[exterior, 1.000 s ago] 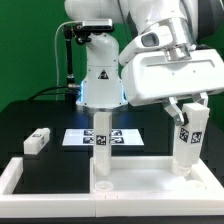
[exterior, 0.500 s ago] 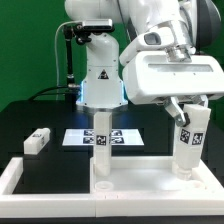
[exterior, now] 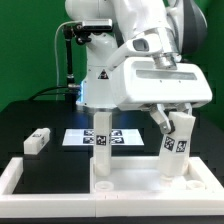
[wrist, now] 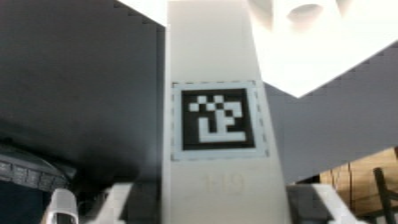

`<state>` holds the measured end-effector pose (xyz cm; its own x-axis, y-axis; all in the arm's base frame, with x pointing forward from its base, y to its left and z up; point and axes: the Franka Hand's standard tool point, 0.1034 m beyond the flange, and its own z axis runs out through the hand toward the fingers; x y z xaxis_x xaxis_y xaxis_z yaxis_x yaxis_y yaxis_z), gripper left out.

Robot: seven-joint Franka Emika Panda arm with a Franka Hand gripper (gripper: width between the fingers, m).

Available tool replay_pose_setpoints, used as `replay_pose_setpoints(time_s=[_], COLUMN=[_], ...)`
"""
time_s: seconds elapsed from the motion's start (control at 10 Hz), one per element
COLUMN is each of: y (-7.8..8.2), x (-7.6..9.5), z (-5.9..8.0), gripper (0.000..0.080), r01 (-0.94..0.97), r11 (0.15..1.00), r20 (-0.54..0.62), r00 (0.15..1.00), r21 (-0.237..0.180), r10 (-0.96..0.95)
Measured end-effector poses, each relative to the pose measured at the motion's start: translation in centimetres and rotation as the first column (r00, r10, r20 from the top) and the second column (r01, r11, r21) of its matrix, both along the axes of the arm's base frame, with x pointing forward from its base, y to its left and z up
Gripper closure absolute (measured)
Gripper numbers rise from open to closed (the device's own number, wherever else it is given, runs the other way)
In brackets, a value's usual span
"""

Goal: Assemble desk

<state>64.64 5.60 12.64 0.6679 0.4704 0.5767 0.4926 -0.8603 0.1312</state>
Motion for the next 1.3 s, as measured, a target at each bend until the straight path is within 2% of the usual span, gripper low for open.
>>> replay_pose_setpoints(time_s=[0.2,0.8,1.3], y=[0.6,4.7,5.3], x=[0.2,0.1,-0.1], z=[0.1,0.4,0.0], gripper=[0.0509,0.0509,0.0509], r01=[-0.010,-0.016,-0.025], r11=[1.000,0.998,0.998], r20=[-0.033,-0.059,-0.065], r00=[0.999,0.998,0.997], r21=[0.014,0.057,0.060], r10=[0.011,0.020,0.029])
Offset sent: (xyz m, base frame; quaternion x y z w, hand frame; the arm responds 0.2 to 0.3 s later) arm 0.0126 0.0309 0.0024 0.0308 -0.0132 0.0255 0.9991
